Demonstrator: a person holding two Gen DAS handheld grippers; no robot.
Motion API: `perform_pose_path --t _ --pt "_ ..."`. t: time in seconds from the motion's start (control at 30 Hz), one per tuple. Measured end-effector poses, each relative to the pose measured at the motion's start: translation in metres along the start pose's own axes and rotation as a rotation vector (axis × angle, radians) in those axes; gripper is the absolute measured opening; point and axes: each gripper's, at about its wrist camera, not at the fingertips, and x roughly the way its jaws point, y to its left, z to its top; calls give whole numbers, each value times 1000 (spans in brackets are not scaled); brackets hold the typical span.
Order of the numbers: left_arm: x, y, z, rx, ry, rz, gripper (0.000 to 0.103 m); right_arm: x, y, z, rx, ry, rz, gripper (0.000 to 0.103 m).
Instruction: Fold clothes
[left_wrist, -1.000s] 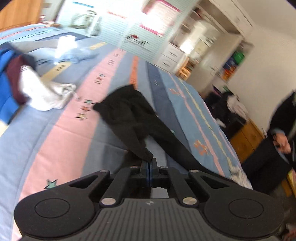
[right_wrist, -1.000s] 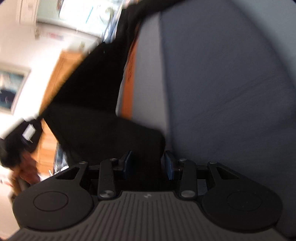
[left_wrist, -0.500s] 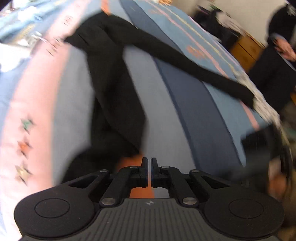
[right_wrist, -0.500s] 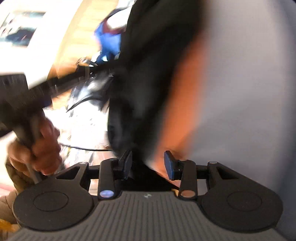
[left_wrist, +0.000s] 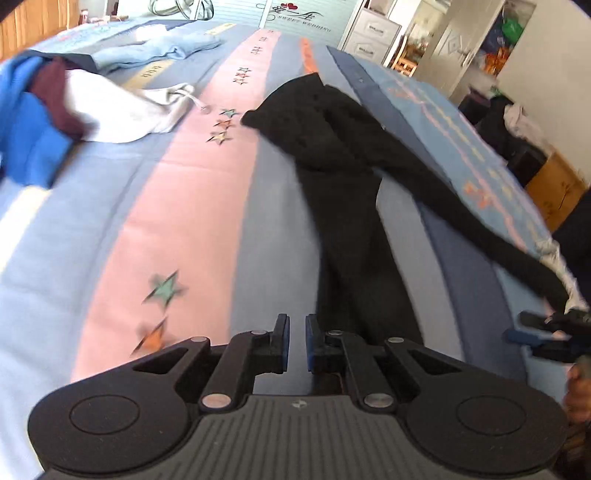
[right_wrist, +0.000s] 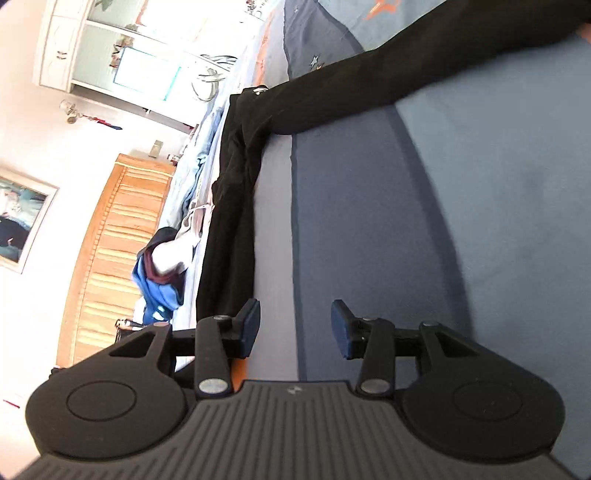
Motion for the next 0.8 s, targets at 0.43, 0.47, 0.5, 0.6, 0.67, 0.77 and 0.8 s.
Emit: perform_pose_path --t 0.43,0.47,0.5,0.6,0.67,0.77,0.8 --pt "135 34 130 -337 -64 88 56 136 118 181 -556 -290 -255 78" --pt "136 34 132 -348 -78 87 57 149 122 197 -559 -283 -256 78" --pt "136 37 128 -369 -103 78 64 161 123 213 -539 -268 -250 78" --pt "136 36 127 -389 -119 59 70 198 129 253 -525 -226 -258 78" --pt "134 33 127 -361 -132 59 70 229 143 267 -591 -199 -305 80" --pt "129 34 122 -379 -145 24 70 279 162 286 -696 -154 -364 84" --pt "129 34 121 -380 -150 18 70 293 167 293 -721 -137 -388 85"
